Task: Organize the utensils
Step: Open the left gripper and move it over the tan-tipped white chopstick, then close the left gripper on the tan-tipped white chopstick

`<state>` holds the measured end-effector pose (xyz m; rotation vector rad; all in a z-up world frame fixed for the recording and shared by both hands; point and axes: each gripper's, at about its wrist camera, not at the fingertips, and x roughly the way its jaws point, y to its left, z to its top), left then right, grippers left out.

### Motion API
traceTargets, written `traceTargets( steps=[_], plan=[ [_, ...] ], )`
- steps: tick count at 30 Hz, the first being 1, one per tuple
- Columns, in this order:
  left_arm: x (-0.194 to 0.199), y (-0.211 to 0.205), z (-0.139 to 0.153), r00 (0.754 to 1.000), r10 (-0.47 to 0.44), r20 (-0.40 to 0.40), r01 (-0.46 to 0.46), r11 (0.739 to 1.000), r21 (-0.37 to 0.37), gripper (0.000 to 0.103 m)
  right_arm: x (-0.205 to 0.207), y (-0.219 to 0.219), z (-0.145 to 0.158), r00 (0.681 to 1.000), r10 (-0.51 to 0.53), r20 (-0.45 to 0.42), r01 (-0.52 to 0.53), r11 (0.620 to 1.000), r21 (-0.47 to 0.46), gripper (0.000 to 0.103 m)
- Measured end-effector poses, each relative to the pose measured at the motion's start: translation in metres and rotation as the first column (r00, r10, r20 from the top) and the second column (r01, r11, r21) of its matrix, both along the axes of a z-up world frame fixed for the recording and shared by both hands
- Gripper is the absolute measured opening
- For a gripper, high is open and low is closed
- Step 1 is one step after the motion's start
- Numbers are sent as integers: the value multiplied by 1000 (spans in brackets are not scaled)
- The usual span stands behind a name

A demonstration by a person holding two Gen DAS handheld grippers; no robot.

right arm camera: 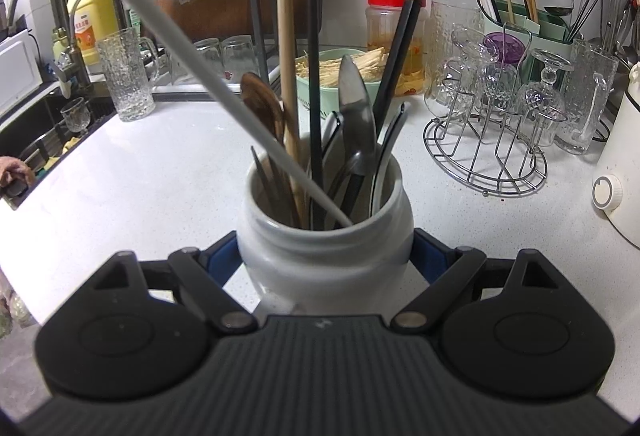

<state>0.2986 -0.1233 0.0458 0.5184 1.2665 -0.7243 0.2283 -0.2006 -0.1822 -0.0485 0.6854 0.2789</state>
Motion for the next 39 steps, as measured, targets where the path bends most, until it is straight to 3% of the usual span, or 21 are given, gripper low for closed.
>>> traceTargets(
  steps=[8,9,11,15,20,24,28,31,39],
  plan=[
    [3,-1,-13,1000,24,10,-24,999,-22,9,0,2,0,1000,-13,0,13,1000,-4,90],
    [4,1,-13,999,30,17,-29,999,-26,11,0,2,1,1000,-14,-1,14,1000,-5,90],
    [5,4,-13,998,59,30,-57,998,-40,24,0,2,1,1000,-15,-1,15,1000,-6,90],
    [3,12,-9,993,104,60,-99,991,-91,26,0,2,1,1000,-9,-2,9,1000,-11,90],
    [2,27,-4,976,194,102,-173,968,-183,26,4,-4,2,999,-42,-10,42,999,-17,90],
    [6,42,-15,946,305,110,-272,931,-245,26,9,-17,3,997,-81,-20,81,997,-21,90],
    [16,53,-40,909,411,76,-374,881,-290,26,12,-29,3,994,-107,-23,106,994,-24,90],
    [23,53,-66,887,453,88,-411,862,-298,26,14,-37,3,993,-116,-26,116,993,-23,90],
    [67,51,-168,821,568,63,-530,798,-287,27,16,-45,2,990,-136,-30,135,991,-18,90]
  ],
)
